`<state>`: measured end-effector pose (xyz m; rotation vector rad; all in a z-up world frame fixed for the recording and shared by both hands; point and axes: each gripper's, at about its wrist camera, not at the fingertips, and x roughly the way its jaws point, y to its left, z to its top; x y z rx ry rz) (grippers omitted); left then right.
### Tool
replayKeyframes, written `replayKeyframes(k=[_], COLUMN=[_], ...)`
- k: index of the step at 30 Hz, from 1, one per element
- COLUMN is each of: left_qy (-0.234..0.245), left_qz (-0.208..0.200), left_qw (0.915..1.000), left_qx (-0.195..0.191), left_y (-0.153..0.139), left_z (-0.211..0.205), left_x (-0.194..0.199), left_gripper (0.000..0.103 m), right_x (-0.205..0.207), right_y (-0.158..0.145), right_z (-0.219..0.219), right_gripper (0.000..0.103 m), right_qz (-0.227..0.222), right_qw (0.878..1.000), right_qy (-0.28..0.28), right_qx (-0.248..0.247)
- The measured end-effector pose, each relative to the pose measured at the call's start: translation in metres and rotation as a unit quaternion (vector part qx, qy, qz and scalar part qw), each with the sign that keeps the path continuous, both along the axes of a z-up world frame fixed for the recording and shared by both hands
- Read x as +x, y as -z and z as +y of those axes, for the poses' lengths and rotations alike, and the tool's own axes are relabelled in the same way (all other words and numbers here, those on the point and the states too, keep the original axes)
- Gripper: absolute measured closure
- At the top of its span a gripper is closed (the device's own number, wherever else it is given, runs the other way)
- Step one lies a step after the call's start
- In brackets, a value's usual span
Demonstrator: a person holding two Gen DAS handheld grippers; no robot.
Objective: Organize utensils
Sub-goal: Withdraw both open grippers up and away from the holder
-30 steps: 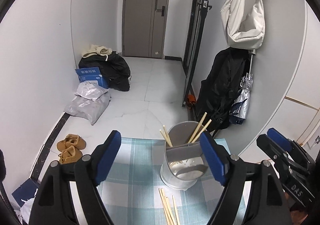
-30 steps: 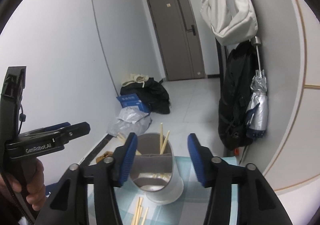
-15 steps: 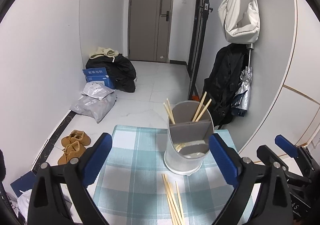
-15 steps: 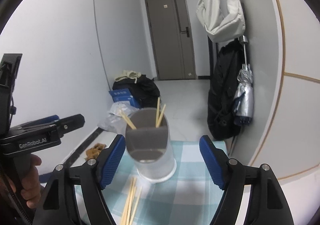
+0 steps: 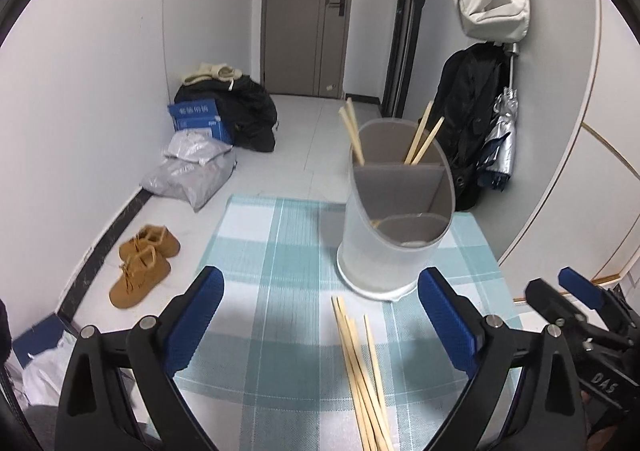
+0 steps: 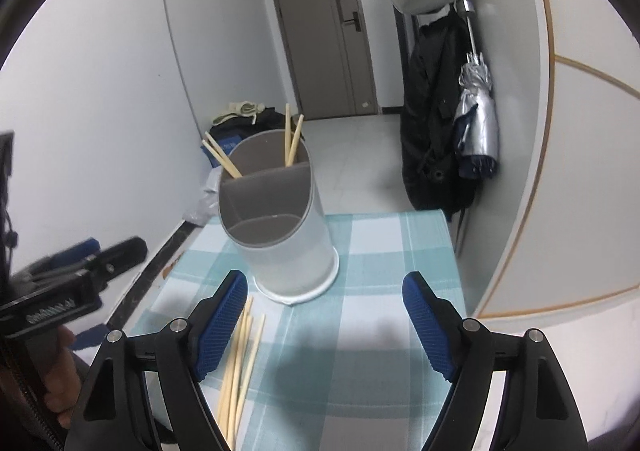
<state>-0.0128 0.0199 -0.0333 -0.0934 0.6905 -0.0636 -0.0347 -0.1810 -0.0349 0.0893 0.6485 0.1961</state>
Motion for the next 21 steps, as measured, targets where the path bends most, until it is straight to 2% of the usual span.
replayKeyframes(k=[2,5,12,21], left_qy=[0.001,0.003,0.000,-0.053], left_qz=[-0.003,0.017,0.012,0.055], left_qw=[1.0000,0.9997,0.9999,0.9967], left_qx=[0.008,0.014,0.011,-0.027], left_y=[0.009,0.023,0.020,0.028], left_z=[0.000,-0.001,0.005,0.046], left_x=[-0.001,0.001,0.003,0.022], left_gripper=[0.008,0.008,0.008,0.008], right_x=[0.002,0.006,0.015,0.030], right_y=[0.006,0.016,0.038,0.068], right_z=[0.001,0.002,0.013,0.044], right_gripper=[0.023,0.023,0.023,0.024], right_qz=[0.010,0.027,0.066,0.127], right_qw=[1.000,1.000,0.998,0.990], right_qy=[-0.002,-0.005,-0.013,-0.048], right_qx=[-0.006,-0.003,-0.018,-0.041])
